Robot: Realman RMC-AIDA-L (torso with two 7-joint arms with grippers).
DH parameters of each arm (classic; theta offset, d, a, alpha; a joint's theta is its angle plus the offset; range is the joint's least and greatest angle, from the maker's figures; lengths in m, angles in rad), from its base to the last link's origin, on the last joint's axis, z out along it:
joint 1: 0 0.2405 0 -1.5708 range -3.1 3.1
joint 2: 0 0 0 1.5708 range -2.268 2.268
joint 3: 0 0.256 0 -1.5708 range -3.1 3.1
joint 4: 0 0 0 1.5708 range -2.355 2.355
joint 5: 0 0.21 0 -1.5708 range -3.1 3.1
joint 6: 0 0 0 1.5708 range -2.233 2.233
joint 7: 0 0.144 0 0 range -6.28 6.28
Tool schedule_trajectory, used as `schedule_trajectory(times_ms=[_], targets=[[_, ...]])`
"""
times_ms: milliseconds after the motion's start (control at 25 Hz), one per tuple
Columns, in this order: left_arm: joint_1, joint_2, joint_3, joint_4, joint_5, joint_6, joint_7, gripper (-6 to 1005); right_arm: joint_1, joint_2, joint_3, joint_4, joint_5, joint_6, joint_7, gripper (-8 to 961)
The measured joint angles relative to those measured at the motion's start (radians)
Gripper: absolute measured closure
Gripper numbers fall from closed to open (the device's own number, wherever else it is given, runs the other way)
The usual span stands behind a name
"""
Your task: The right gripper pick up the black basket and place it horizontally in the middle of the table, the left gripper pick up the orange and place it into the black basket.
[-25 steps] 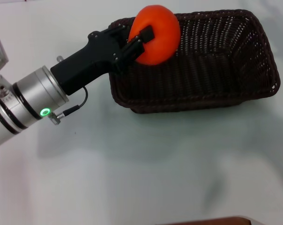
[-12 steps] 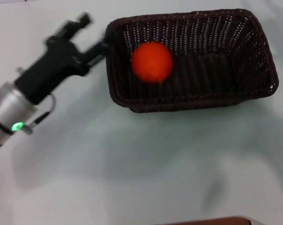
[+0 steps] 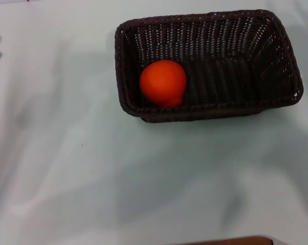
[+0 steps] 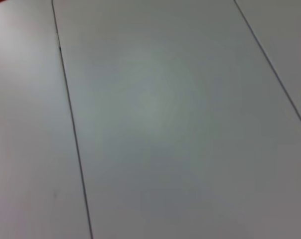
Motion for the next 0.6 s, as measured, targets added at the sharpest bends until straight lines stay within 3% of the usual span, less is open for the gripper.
schedule_trajectory(times_ms=[320,600], targets=[[0.008,0.001,-0.186,0.11,-0.094,-0.065,0.05,112,-0.035,0.003,0.049,0.095,-0.001,-0.049,-0.153,219],[0.009,0.001,-0.205,0.134,-0.097,-0.091,0.155,112,-0.037,0.003,0.058,0.105,-0.005,-0.074,-0.161,220]])
